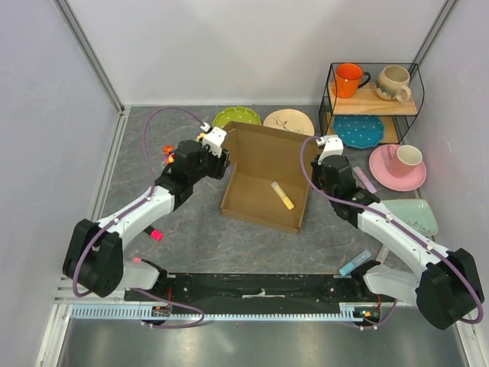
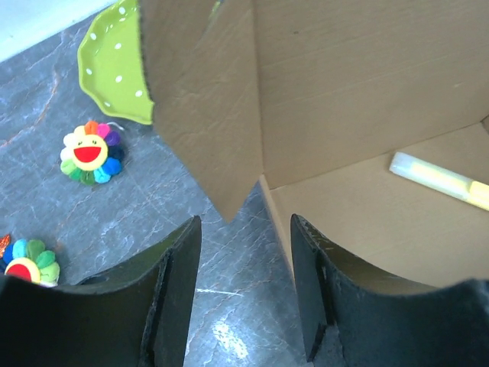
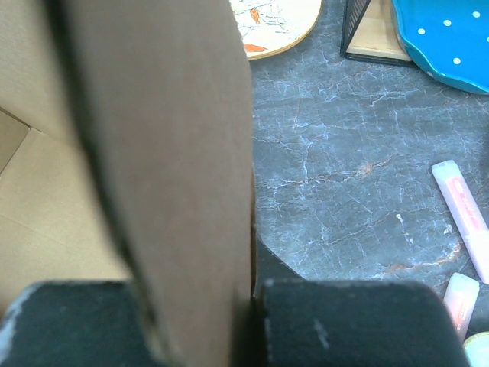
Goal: Fold the paper box
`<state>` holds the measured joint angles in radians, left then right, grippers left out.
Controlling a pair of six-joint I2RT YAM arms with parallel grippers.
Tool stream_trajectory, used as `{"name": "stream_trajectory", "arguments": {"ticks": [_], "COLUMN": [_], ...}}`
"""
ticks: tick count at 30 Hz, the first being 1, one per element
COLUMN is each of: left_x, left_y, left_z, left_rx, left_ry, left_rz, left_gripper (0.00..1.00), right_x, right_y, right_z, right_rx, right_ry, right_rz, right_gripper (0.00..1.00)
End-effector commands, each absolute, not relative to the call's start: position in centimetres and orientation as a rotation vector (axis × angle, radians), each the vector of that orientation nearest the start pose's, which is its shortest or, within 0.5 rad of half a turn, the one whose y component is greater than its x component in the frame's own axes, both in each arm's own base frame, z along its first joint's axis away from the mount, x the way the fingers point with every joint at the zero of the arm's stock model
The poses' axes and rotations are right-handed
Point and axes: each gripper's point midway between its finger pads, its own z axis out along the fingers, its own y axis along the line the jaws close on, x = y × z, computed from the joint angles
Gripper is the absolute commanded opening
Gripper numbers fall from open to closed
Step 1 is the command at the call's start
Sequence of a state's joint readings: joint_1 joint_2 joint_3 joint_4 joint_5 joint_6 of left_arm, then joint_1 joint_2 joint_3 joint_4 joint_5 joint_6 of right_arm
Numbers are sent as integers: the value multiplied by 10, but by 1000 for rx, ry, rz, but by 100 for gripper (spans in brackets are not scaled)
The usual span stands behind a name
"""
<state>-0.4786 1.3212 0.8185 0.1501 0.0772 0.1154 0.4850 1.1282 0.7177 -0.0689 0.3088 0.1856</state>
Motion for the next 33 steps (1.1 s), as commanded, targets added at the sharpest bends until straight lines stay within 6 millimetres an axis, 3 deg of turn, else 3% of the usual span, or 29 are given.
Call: {"name": "stream_trajectory", "arguments": {"ticks": [1,6,11,17,18,21,23,27,29,33], "left_x": [389,404,404,401,401,398,395,386,382,376], "left_y": [-196,-205,-218,-231,-232,-234,-234,-236,-233,-224], "left_z": [193,190,190,186,188,193,196,203,196,196], "left_rx": [625,638,676,708,707,704,697,632,592,408], "left_ry": [1819,1850,1835,1835,1831,1821,1818,1823,1844,1844], "left_rz": [-285,-318,-382,-460,-469,-491,-500,-529,-501,-432], "left_gripper": [58,57,53,30,21,7,2,2,2,2], "right_x": [328,329,329,330,330,330,331,331,332,334], "right_y": [125,128,130,132,133,134,134,139,139,143], "right_z": [155,154,151,150,151,151,151,154,154,161], "right_rx": [-150,-164,-172,-180,-185,-190,-190,-196,-194,-190], "right_ry": [2051,2056,2063,2067,2064,2068,2067,2067,2070,2057], "right_rz": [94,94,93,91,90,87,84,84,65,43], "right_gripper": [0,0,0,0,0,0,0,0,0,0]}}
